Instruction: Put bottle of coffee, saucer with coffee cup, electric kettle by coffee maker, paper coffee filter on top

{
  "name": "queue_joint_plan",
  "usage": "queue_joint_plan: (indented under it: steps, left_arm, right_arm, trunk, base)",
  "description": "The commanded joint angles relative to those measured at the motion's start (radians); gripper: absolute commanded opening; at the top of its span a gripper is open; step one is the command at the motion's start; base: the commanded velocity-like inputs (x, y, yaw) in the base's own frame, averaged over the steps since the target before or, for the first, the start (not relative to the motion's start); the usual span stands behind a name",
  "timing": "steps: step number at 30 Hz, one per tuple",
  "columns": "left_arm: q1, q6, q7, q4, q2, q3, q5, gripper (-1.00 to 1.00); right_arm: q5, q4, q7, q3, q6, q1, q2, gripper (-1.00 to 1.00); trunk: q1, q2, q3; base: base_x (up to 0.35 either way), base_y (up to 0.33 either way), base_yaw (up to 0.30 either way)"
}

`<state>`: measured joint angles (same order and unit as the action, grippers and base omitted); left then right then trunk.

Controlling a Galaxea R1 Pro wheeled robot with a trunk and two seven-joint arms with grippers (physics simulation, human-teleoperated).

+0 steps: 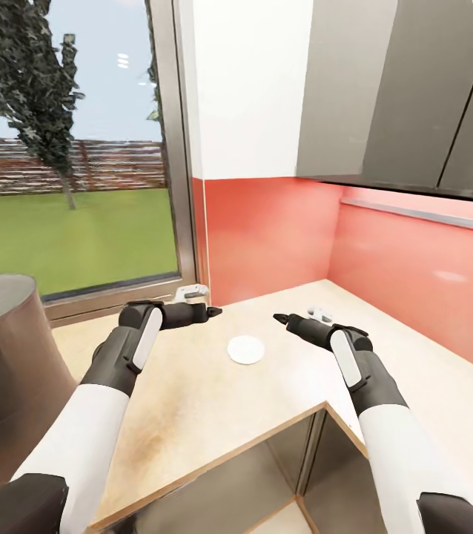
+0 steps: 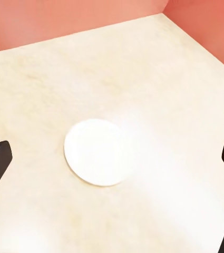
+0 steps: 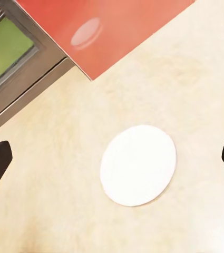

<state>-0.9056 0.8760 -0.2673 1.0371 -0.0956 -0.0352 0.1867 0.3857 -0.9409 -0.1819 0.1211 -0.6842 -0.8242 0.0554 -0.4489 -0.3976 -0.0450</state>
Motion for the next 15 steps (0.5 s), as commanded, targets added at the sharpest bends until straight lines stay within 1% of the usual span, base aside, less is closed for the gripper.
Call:
queue_joint_plan:
  steps: [1, 9, 15]
  left_arm:
    - [-0.001, 0.005, 0.000, 0.001, 0.000, 0.001, 0.003, 1.00]
    - [-0.001, 0.006, 0.000, 0.000, 0.000, 0.001, 0.003, 1.00]
    - [0.004, 0.005, 0.002, 0.000, -0.001, 0.000, 0.003, 1.00]
  right_arm:
    - [-0.002, 0.000, -0.005, 0.005, -0.006, -0.001, 0.001, 1.00]
    - [-0.003, 0.001, -0.005, 0.005, -0.006, -0.001, 0.000, 1.00]
    - [-0.005, 0.007, -0.005, 0.005, -0.006, -0.001, -0.001, 1.00]
  trunk:
    - [-0.001, -0.002, -0.002]
    - [-0.001, -0.002, -0.002]
    - [-0.001, -0.002, -0.002]
  base:
    - [0.199, 0.000, 0.000]
    - [0.110, 0.000, 0.000]
    - [0.267, 0.000, 0.000]
